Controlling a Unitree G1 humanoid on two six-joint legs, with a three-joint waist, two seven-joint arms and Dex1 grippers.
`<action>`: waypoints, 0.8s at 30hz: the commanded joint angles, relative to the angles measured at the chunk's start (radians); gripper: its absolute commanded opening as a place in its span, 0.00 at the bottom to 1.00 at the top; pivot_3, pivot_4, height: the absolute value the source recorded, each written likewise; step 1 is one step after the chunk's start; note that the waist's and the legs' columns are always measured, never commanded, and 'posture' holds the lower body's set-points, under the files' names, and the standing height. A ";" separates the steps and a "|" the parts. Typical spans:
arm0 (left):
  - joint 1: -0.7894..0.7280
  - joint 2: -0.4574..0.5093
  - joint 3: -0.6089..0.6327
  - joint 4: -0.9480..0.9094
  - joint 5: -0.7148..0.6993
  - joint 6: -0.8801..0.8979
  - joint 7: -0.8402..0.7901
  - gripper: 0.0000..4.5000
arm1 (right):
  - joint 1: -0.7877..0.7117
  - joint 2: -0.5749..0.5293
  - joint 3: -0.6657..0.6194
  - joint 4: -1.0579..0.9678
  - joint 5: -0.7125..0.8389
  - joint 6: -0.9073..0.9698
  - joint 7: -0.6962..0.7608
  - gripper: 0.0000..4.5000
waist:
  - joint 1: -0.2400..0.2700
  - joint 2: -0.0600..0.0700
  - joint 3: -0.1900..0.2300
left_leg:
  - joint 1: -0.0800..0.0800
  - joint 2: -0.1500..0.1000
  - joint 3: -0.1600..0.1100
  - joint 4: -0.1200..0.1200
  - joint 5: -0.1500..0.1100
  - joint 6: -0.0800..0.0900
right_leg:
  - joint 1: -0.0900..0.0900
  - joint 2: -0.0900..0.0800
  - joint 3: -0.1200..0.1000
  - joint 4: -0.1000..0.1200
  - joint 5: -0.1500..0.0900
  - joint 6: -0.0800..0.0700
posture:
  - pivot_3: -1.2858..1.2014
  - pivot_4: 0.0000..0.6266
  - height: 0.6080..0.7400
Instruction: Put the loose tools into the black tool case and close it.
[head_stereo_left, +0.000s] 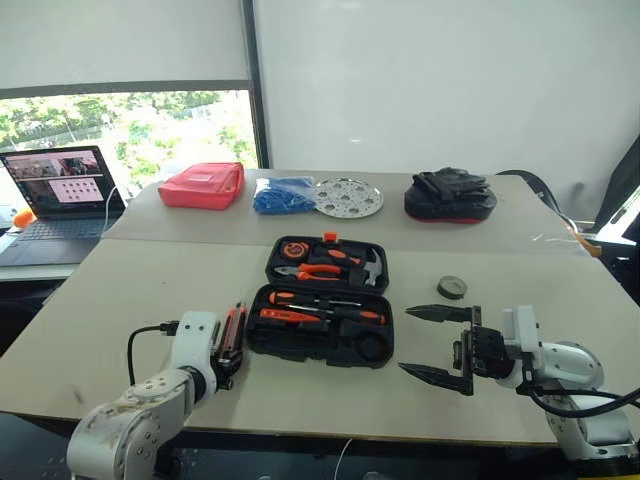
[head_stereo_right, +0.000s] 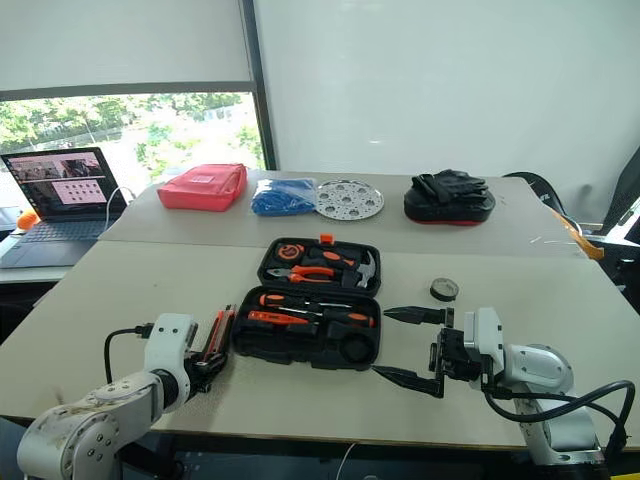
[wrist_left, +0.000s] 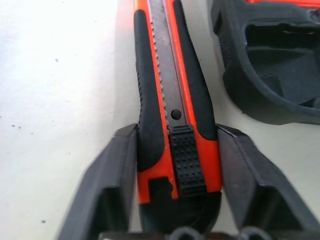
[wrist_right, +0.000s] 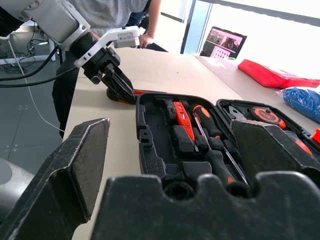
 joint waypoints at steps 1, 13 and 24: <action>0.031 0.074 0.046 0.056 0.021 -0.022 -0.049 0.39 | -0.003 0.004 -0.012 -0.021 0.008 -0.010 -0.009 1.00 | -0.001 0.000 0.000 | 0.000 0.000 0.000 0.000 0.000 0.000 | 0.000 0.000 0.000 0.000 0.000 0.000 | 0.52 0.24 1.00; 0.023 0.504 0.096 0.483 0.013 -0.911 -0.877 0.39 | 0.018 -0.008 -0.022 -0.040 0.025 0.021 -0.015 1.00 | -0.009 -0.005 0.003 | -0.010 0.001 0.000 -0.007 0.000 0.000 | -0.014 0.000 -0.001 0.000 0.001 -0.011 | 0.52 0.24 1.00; -0.569 0.473 -0.452 0.791 0.221 -1.301 -1.432 0.39 | 0.142 -0.038 -0.109 -0.122 0.034 0.046 -0.063 1.00 | 0.026 -0.004 0.003 | -0.022 0.000 0.002 -0.005 -0.001 0.001 | -0.020 0.000 -0.002 -0.006 0.002 -0.007 | 0.52 0.24 1.00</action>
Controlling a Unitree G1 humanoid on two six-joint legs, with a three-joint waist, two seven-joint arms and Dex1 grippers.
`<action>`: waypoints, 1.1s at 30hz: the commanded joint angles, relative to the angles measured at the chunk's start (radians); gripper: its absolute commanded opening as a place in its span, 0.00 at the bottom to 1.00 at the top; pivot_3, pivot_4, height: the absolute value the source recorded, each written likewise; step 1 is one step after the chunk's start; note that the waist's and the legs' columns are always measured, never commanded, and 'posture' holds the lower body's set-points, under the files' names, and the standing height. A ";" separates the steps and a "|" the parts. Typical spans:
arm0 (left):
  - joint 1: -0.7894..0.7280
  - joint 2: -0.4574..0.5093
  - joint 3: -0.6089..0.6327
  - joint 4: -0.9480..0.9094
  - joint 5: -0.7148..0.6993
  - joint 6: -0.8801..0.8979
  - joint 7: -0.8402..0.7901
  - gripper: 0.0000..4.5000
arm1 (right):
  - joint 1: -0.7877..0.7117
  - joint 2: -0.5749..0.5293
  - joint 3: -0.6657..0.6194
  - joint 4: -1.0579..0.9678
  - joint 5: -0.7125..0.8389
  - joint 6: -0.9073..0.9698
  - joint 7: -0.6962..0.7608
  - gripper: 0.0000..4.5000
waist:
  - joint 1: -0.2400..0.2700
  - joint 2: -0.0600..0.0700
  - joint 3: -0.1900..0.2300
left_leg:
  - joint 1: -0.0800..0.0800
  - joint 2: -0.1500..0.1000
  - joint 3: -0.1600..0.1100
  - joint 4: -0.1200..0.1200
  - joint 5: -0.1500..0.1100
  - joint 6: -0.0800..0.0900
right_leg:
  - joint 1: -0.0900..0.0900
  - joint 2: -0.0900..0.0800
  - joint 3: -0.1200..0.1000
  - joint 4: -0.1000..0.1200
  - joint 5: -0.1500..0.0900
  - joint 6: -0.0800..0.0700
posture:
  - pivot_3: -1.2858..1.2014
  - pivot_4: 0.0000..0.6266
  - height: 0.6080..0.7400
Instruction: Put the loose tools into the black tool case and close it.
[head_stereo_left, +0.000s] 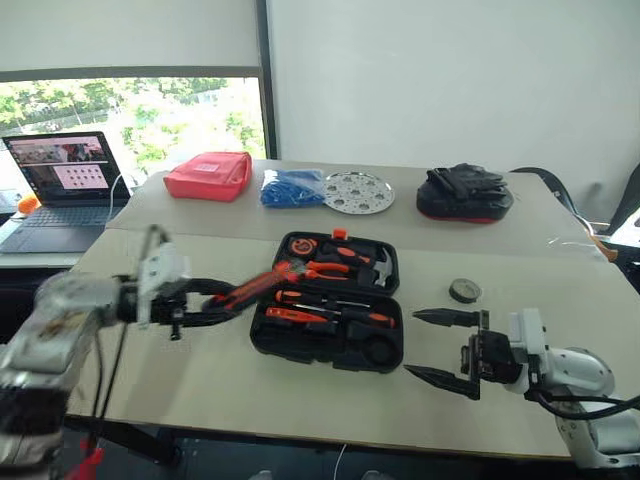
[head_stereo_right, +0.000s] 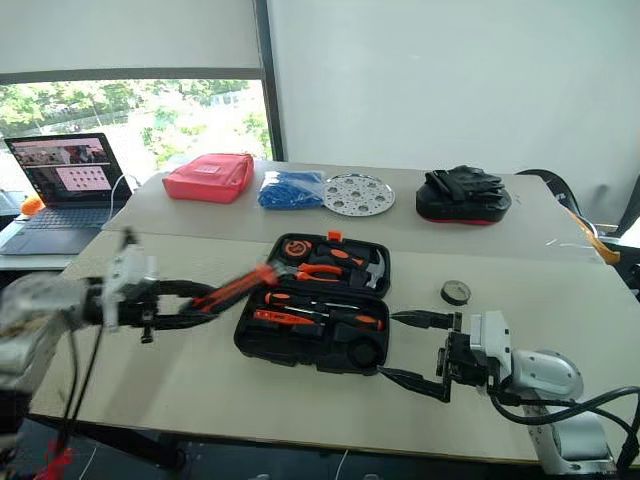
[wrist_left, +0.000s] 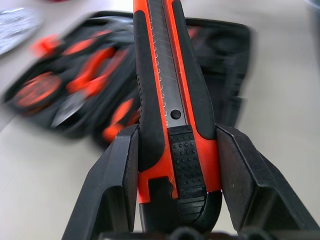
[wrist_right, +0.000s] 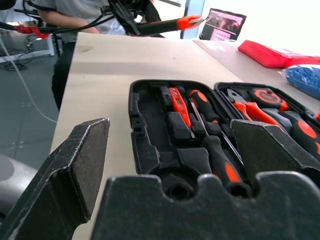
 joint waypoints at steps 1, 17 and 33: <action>-0.113 -0.064 -0.143 0.073 0.115 -0.083 -0.049 0.39 | 0.078 -0.014 -0.066 -0.086 0.029 0.009 -0.030 1.00 | -0.004 0.000 0.000 | -0.001 0.000 0.000 0.001 -0.001 0.001 | 0.000 0.000 0.000 0.000 0.000 0.000 | 0.52 0.24 1.00; -0.217 -0.117 -0.303 0.270 0.336 -0.164 -0.078 0.39 | 0.217 -0.001 -0.103 -0.189 0.025 0.002 -0.105 1.00 | -0.025 0.000 0.000 | -0.001 0.000 -0.001 0.005 -0.001 0.002 | -0.001 0.002 0.001 0.005 0.000 0.001 | 0.52 0.24 1.00; -0.172 -0.160 -0.325 0.216 0.380 -0.077 -0.032 0.39 | 0.157 0.001 -0.066 -0.145 0.010 -0.003 -0.100 1.00 | -0.025 0.000 0.000 | 0.001 0.000 -0.002 0.005 -0.001 0.002 | 0.001 0.002 0.001 0.005 0.000 0.001 | 0.52 0.24 1.00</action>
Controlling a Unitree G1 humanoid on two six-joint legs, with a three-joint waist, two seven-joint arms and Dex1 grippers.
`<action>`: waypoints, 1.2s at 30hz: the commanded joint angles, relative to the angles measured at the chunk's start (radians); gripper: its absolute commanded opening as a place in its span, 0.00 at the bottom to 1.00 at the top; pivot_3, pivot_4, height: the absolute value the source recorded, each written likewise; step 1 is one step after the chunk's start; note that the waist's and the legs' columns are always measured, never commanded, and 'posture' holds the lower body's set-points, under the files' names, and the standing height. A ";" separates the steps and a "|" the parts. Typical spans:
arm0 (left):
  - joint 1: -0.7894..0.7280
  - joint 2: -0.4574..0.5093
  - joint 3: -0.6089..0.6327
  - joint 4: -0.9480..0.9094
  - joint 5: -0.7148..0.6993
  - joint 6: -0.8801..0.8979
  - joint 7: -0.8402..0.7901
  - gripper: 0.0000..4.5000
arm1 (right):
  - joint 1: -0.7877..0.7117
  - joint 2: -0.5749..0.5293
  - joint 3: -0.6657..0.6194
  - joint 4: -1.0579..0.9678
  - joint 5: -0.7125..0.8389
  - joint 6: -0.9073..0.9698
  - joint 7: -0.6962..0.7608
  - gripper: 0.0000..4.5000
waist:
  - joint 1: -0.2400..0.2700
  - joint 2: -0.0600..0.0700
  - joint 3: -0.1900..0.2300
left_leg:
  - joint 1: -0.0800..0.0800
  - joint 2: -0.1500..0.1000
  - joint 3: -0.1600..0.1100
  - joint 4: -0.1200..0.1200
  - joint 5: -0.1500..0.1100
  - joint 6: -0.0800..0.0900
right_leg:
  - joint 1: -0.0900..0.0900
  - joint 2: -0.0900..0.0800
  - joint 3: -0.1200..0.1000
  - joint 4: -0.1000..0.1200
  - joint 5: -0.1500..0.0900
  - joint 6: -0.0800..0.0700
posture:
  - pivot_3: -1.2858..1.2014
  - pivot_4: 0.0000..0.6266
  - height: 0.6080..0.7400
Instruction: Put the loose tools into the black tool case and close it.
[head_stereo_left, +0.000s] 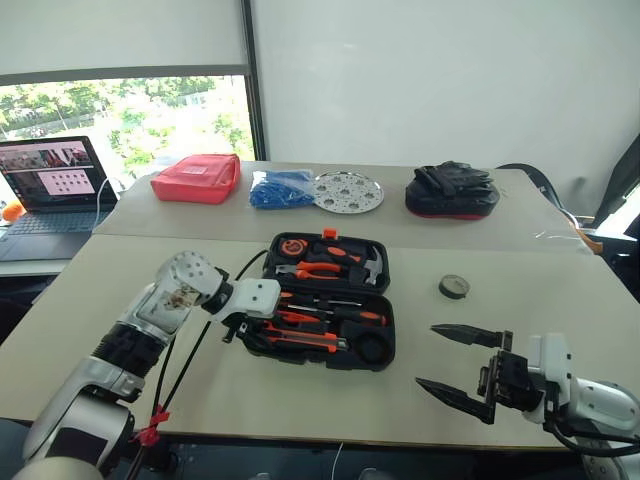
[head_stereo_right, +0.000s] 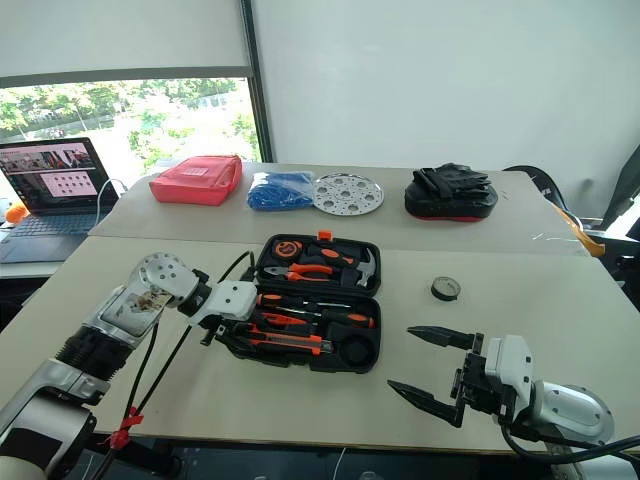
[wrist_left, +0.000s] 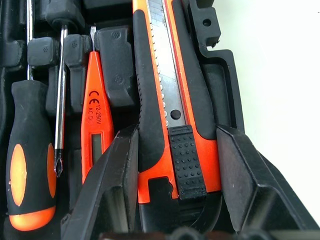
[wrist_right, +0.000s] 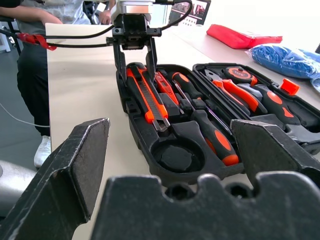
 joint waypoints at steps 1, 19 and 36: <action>0.026 -0.014 -0.023 -0.014 0.034 0.037 0.031 0.39 | -0.018 0.002 0.000 -0.004 0.011 -0.009 0.002 1.00 | 0.002 0.000 0.000 | 0.000 0.000 0.000 0.000 0.000 0.000 | 0.001 0.000 0.000 0.000 0.000 0.000 | 0.52 0.24 1.00; 0.049 -0.004 0.197 -0.104 -0.247 0.054 -0.018 0.87 | -0.027 0.001 0.009 0.020 0.006 -0.020 0.019 1.00 | 0.002 0.000 0.000 | 0.002 0.000 0.000 0.001 0.000 0.001 | 0.003 0.000 0.000 0.000 0.000 0.000 | 0.52 0.24 1.00; 0.128 -0.106 0.143 0.020 -0.152 -0.122 0.086 0.00 | 0.000 0.008 0.011 -0.001 0.004 -0.018 0.006 1.00 | 0.002 0.000 0.000 | 0.003 0.000 -0.001 0.001 0.000 0.001 | 0.004 0.000 -0.001 0.000 0.000 0.000 | 0.52 0.24 1.00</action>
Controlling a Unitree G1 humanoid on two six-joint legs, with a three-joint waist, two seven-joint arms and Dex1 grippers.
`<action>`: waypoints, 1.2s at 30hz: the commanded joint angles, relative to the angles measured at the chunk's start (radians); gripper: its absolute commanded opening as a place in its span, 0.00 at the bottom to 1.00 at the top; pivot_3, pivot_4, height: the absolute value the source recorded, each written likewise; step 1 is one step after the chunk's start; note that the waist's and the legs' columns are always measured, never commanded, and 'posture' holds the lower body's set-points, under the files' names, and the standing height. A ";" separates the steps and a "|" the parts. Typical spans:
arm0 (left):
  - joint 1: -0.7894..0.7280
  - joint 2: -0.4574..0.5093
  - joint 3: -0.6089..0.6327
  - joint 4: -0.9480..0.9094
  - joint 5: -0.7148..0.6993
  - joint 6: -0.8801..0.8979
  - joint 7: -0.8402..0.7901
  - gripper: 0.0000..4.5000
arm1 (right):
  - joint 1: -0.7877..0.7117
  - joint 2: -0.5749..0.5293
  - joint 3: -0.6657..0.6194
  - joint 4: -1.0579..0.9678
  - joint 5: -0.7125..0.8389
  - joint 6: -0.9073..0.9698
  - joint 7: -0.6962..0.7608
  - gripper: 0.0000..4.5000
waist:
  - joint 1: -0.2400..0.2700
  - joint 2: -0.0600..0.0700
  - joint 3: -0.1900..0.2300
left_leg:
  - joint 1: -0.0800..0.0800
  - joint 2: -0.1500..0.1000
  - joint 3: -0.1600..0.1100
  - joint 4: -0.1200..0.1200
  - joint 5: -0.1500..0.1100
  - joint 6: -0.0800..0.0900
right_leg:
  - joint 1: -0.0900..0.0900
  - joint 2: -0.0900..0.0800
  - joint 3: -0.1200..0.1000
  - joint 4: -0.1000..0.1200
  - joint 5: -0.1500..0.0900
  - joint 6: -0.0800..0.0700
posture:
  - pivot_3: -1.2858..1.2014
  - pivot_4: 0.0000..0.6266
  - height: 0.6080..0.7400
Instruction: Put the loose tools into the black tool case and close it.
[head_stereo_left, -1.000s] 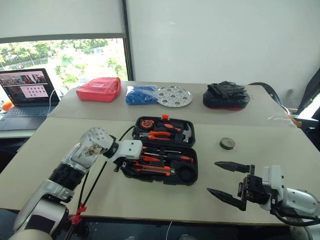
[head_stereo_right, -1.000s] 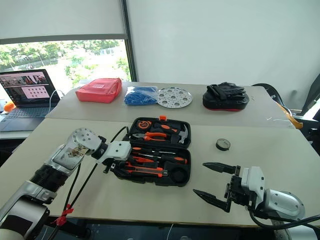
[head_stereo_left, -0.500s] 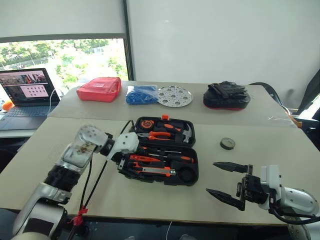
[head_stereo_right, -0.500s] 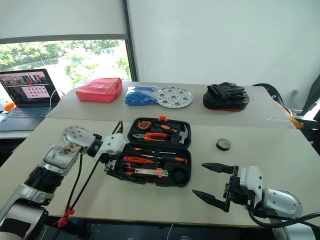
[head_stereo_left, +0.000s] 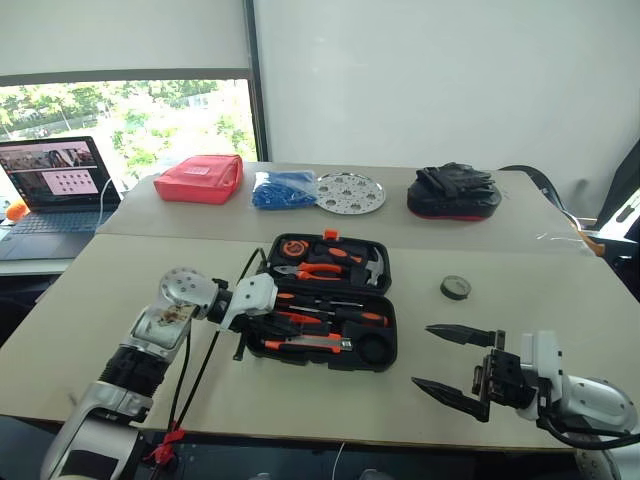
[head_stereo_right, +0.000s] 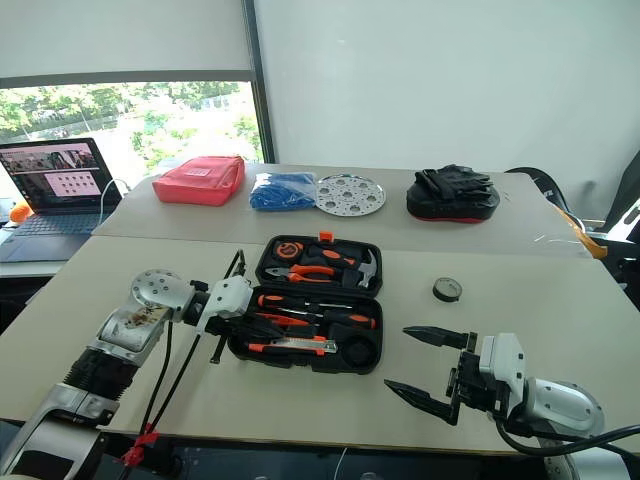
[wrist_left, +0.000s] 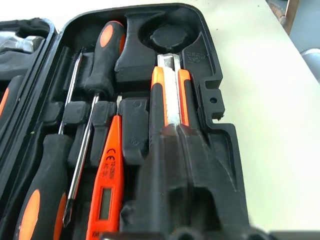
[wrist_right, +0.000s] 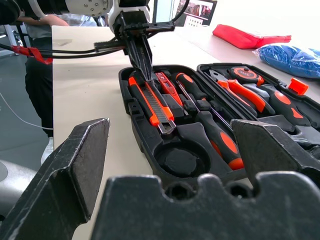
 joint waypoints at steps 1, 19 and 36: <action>0.007 -0.014 -0.006 0.009 0.014 -0.026 0.029 0.00 | 0.014 0.002 -0.016 -0.034 0.007 -0.016 -0.005 1.00 | 0.000 0.000 0.000 | 0.000 0.000 0.000 0.000 0.000 0.000 | 0.000 0.000 0.000 0.000 0.000 0.000 | 0.52 0.24 1.00; 0.068 -0.033 -0.107 -0.005 0.081 0.469 0.172 0.00 | 0.040 0.009 -0.007 -0.064 0.012 -0.012 -0.026 1.00 | -0.001 0.006 -0.005 | 0.019 0.000 0.000 0.001 0.001 -0.001 | 0.019 0.000 0.001 -0.001 -0.004 0.009 | 0.52 0.24 1.00; 0.078 -0.123 0.101 -0.029 -0.102 0.104 0.171 0.00 | 0.043 0.004 -0.013 -0.064 0.018 -0.003 -0.033 1.00 | 0.003 0.008 -0.007 | 0.013 0.000 0.000 0.001 0.001 -0.001 | 0.013 0.001 0.001 -0.001 -0.004 0.008 | 0.52 0.24 1.00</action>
